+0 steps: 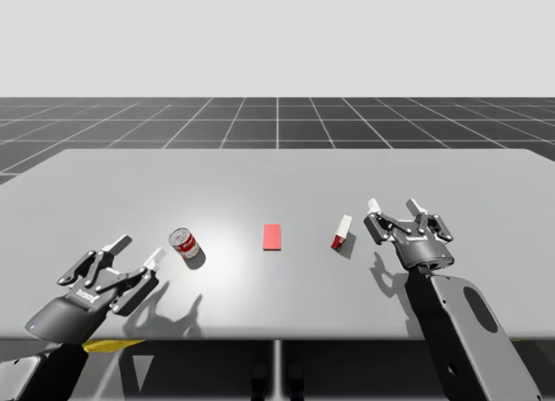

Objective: Look at the card. If it is red, pick the object on the left. If it is green, pick the object on the right.

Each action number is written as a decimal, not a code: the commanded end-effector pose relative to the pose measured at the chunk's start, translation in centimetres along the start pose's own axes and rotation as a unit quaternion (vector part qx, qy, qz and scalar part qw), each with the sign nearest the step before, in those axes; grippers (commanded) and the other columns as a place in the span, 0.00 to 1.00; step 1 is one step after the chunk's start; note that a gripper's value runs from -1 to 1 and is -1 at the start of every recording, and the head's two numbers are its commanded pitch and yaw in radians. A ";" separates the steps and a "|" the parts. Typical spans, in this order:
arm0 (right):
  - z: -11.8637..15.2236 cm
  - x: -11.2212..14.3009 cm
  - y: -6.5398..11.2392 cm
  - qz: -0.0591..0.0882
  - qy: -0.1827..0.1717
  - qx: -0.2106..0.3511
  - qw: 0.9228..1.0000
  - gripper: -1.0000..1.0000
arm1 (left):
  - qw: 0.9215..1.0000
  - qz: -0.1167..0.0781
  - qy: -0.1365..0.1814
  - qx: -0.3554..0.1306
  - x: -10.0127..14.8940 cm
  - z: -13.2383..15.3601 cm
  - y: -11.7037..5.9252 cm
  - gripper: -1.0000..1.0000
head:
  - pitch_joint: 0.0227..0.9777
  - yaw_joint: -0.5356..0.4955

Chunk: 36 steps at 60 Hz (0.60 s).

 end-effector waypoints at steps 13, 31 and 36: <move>-0.1 0.1 -0.1 -0.001 -0.003 0.000 1.000 0.00 | 0.999 0.005 0.033 -0.028 -5.8 -0.6 -0.3 0.00 | 0.82 0.94; -0.1 0.1 -0.1 -0.002 -0.005 0.001 1.000 0.00 | 0.998 0.002 0.055 -0.001 -6.7 -3.7 -0.7 0.00 | 0.82 0.94; -0.1 0.1 -0.1 -0.002 -0.005 0.001 1.000 0.00 | 0.998 0.008 0.065 0.010 -6.9 -4.8 -0.8 0.00 | 0.82 0.94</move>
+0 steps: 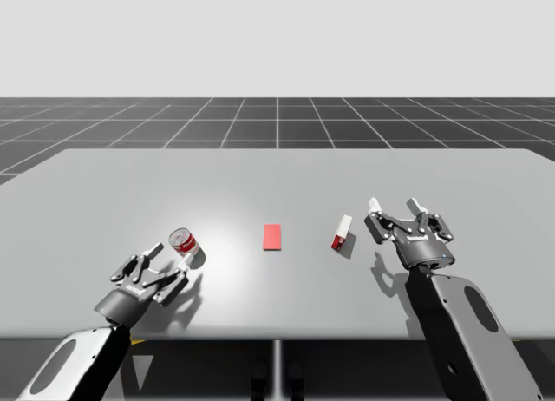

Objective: Look at the card. If it is red, pick the object on the left. If it is green, pick the object on the right.

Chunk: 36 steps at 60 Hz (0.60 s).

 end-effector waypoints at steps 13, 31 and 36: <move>0.0 0.1 -0.1 -0.001 -0.003 -0.001 1.000 0.00 | 0.999 0.021 0.029 0.019 -0.3 -4.1 -0.5 0.00 | 0.82 0.93; 0.1 0.2 -0.2 -0.002 -0.006 -0.001 1.000 0.00 | 0.998 0.030 0.043 0.034 -0.7 -4.9 -0.6 0.36 | 0.82 0.92; 0.1 0.2 -0.2 -0.001 -0.006 -0.001 1.000 0.00 | 0.998 0.028 0.042 0.032 -0.7 -4.7 -0.7 0.99 | 0.81 0.91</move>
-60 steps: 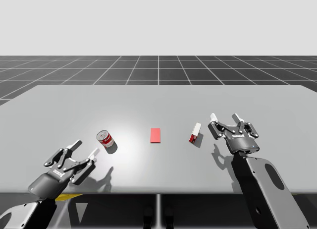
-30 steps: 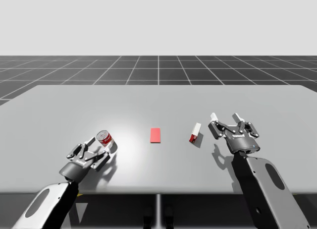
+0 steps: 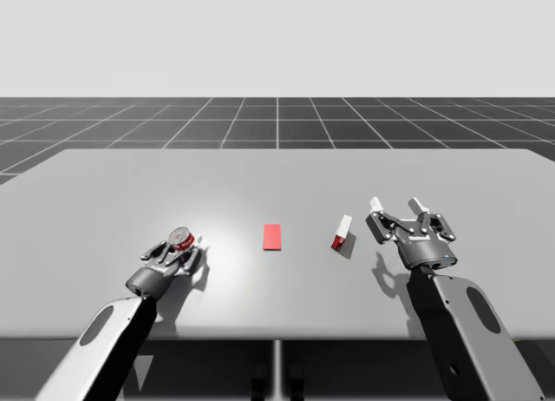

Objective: Look at the card. If it is red, pick the object on the left. If it is green, pick the object on the right.

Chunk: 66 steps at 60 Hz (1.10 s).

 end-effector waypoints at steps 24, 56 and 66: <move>0.0 0.1 -0.1 0.002 -0.002 -0.003 1.000 0.00 | 1.000 -0.006 0.010 -0.003 -0.7 0.3 -0.1 1.00 | 0.54 0.95; -0.2 0.0 -0.3 0.004 -0.002 -0.003 1.000 0.00 | 0.999 -0.038 -0.022 -0.008 4.3 0.5 0.3 1.00 | 0.45 0.98; -0.2 0.0 -0.4 0.003 -0.002 -0.004 1.000 0.00 | 0.997 -0.056 -0.048 -0.001 7.7 0.5 1.0 1.00 | 0.44 0.97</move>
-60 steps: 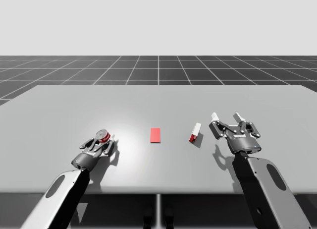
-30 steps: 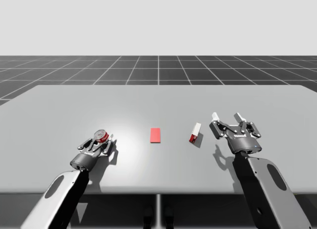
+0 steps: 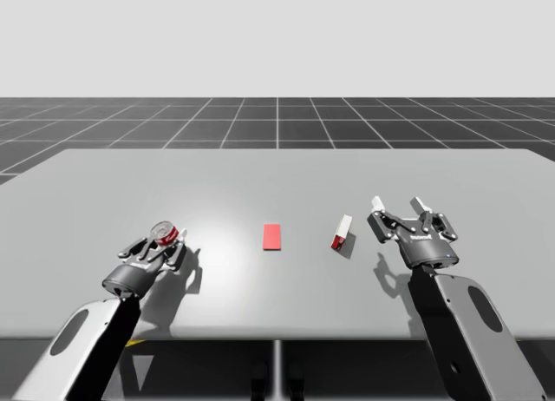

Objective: Look at the card. If it is red, pick the object on the left. If it is green, pick the object on the right.

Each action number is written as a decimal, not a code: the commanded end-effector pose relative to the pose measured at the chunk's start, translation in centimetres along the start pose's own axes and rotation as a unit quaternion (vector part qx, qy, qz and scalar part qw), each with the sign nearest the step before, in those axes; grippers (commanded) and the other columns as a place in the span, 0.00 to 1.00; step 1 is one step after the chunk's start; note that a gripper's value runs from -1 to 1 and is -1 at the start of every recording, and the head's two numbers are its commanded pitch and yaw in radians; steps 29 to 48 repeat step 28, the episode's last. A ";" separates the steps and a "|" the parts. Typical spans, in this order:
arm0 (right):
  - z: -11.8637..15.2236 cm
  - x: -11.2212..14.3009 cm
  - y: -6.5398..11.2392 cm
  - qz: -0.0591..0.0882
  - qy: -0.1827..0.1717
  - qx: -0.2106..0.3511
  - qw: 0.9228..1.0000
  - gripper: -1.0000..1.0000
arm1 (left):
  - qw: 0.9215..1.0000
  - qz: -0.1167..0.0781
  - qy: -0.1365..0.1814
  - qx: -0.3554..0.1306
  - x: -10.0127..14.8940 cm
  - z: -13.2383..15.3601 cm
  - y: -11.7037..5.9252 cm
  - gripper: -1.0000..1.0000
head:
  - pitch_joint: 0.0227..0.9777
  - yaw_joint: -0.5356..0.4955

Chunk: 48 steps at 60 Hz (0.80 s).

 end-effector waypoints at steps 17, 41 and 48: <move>-0.1 0.0 -0.1 -0.002 0.001 0.000 1.000 0.00 | 0.989 -0.072 -0.118 -0.044 12.7 -0.9 0.6 1.00 | 0.43 0.97; -0.1 -0.1 -0.1 -0.001 0.002 0.001 1.000 0.00 | 0.979 -0.096 -0.174 -0.036 18.3 -0.5 0.3 1.00 | 0.42 0.97; -0.1 -0.1 -0.1 -0.001 0.002 0.001 1.000 0.00 | 0.979 -0.096 -0.174 -0.036 18.3 -0.5 0.3 1.00 | 0.42 0.97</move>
